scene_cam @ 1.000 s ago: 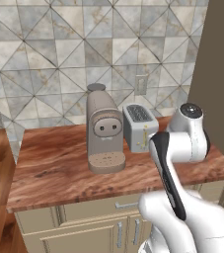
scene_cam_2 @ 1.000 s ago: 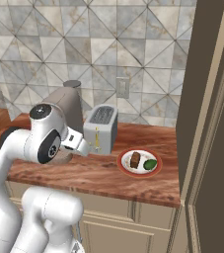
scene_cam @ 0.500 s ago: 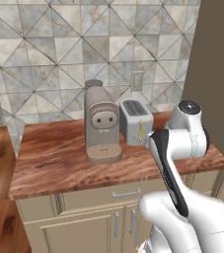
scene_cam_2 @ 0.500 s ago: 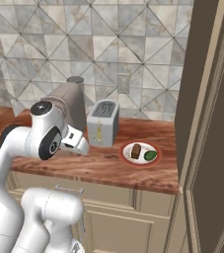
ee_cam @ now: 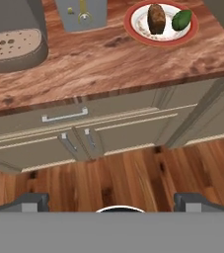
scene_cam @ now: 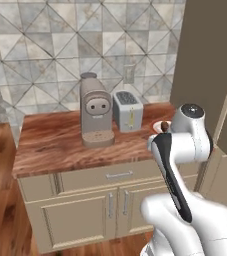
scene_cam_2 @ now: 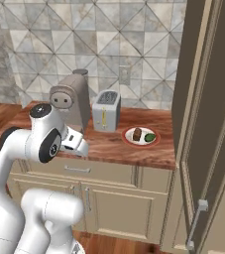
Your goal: Pick the avocado and bread from the counter and place them on the plate. Then pick the jam from the cabinet and place it next to the plate. Lastly close the cabinet door.
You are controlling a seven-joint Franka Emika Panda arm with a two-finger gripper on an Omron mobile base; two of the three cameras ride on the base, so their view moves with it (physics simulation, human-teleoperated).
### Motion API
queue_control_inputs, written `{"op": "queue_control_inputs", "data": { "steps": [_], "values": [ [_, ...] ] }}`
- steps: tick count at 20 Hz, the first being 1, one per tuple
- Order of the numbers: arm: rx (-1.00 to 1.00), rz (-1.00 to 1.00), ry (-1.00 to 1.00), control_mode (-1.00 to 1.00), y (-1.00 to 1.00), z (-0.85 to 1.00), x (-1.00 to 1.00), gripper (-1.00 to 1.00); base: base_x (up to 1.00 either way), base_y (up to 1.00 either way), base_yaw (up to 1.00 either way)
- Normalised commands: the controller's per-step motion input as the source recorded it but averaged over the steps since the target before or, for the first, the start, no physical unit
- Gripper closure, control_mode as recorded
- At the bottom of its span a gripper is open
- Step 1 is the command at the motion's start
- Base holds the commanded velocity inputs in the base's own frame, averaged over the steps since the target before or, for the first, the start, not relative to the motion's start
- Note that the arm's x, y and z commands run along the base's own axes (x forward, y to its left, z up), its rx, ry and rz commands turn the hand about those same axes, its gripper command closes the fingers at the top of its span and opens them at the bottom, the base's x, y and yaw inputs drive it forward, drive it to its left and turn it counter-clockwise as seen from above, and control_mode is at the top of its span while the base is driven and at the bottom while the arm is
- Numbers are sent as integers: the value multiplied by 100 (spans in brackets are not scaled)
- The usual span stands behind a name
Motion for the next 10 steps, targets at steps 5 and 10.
{"op": "queue_control_inputs", "data": {
  "steps": [5, 10],
  "values": [
    [0, 0, 0, 100, 0, 0, 0, -100, -54, 0, -7],
    [0, 0, 0, 100, 0, 0, 0, -100, -57, 0, -7]
  ]
}}
